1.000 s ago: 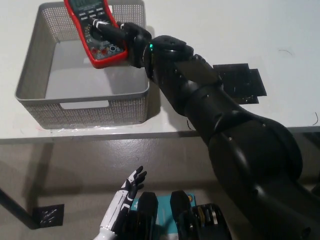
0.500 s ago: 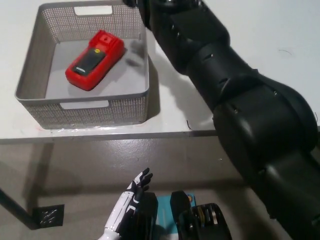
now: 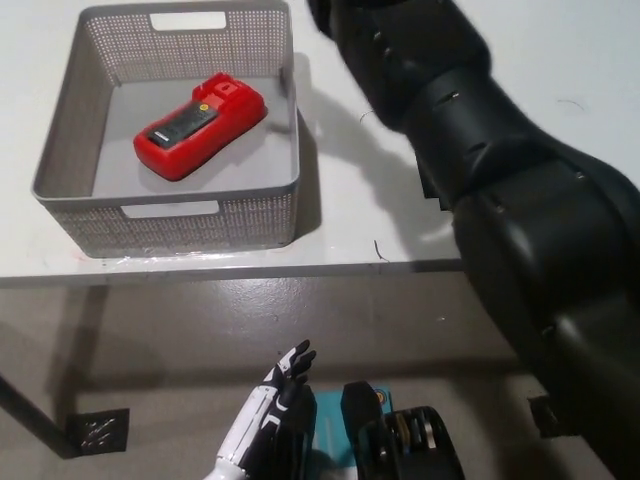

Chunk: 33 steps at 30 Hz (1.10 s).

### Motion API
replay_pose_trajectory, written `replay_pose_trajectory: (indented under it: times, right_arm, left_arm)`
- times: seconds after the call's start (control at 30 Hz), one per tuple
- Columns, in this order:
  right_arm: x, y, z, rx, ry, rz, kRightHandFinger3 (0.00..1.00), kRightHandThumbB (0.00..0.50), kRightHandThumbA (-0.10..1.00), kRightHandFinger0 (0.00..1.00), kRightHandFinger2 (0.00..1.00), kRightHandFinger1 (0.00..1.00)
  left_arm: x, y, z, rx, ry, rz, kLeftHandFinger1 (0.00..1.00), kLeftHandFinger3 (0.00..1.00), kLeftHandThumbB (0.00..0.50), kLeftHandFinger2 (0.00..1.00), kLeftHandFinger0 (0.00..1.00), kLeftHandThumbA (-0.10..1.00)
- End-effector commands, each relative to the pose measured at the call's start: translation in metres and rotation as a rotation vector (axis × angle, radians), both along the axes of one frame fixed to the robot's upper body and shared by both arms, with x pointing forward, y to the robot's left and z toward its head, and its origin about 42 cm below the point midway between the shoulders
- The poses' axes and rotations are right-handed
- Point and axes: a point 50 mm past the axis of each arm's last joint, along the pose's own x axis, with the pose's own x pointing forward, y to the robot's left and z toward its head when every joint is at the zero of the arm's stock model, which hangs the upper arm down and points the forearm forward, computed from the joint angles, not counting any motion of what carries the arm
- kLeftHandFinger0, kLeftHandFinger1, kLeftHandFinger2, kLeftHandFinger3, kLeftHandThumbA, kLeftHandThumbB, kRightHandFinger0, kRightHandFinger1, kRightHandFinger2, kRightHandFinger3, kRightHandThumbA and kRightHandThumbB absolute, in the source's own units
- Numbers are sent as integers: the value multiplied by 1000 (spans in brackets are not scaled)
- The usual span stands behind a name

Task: Use the right hand to pick up a multimeter on the right side and put it into a container on the left side

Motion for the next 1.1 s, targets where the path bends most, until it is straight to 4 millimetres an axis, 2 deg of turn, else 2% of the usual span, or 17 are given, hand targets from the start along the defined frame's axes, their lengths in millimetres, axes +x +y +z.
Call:
replay_pose_trajectory:
  times: [0.0,0.03,0.07,0.13,0.17,0.2,0.23,0.3,0.37,0.4,0.43,0.5,0.7,0.77,0.9,0.97,1.07]
  right_arm:
    - [-2,-59,64,245,-164,88,1000,500,828,1000,1000,1000]
    - [-3,-64,65,279,-172,96,1000,500,822,1000,1000,1000]
    - [-9,-85,68,342,-195,126,1000,500,849,1000,1000,1000]
    - [-19,-109,71,421,-221,143,1000,500,852,1000,1000,1000]
    - [-33,-130,71,407,-296,121,1000,499,904,1000,1000,1000]
    - [-35,-130,71,404,-301,120,1000,500,908,1000,1000,1000]
    - [-57,-156,70,262,-476,14,1000,461,999,1000,1000,1000]
    - [-79,-170,66,117,-627,-116,1000,442,1000,1000,1000,1000]
    - [-109,-185,58,-17,-784,-239,1000,447,1000,1000,1000,1000]
    - [-127,-194,52,-83,-856,-302,1000,498,1000,1000,1000,1000]
    - [-144,-201,43,-131,-904,-331,1000,500,1000,1000,1000,1000]
    - [-170,-210,24,-185,-985,-356,1000,500,1000,1000,1000,1000]
    - [-228,-227,-29,-220,-1079,-396,1000,476,1000,1000,1000,1000]
    - [-244,-229,-42,-223,-1089,-401,1000,479,1000,1000,1000,1000]
    - [-280,-229,-67,-173,-1091,-357,1000,467,1000,1000,1000,1000]
    - [-292,-227,-76,-164,-1078,-344,1000,491,1000,1000,1000,1000]
    - [-318,-216,-98,-138,-1047,-301,1000,484,1000,1000,1000,1000]
  left_arm:
    - [-2,1,5,-3,-38,-14,1000,1000,482,1000,1000,1000]
    - [-2,2,5,-3,-38,-11,1000,1000,480,1000,1000,1000]
    - [-3,4,4,-5,-35,-5,1000,1000,479,1000,1000,1000]
    - [-3,6,3,-10,-33,3,1000,1000,475,1000,1000,1000]
    - [-5,9,1,-16,-25,12,1000,1000,480,1000,1000,1000]
    - [-5,9,0,-17,-23,14,1000,1000,480,1000,1000,1000]
    - [-5,9,-2,-16,-20,24,1000,1000,477,1000,1000,1000]
    - [-6,10,-4,-20,-14,31,1000,1000,461,1000,1000,1000]
    - [-6,11,-6,-17,-7,33,1000,1000,444,1000,1000,1000]
    - [-5,9,-7,-21,-2,35,1000,1000,442,1000,1000,1000]
    - [-6,9,-8,-25,4,38,1000,1000,442,1000,1000,1000]
    - [-8,11,-10,-23,10,44,1000,1000,434,1000,1000,1000]
    - [-13,8,-16,-33,38,41,1000,1000,454,1000,1000,1000]
    - [-14,8,-17,-22,37,38,1000,1000,447,1000,1000,1000]
    - [-15,8,-19,-30,46,42,1000,1000,453,1000,1000,1000]
    - [-14,9,-18,-23,43,44,1000,1000,460,1000,1000,1000]
    - [-11,9,-18,-22,38,57,1000,1000,462,1000,1000,1000]
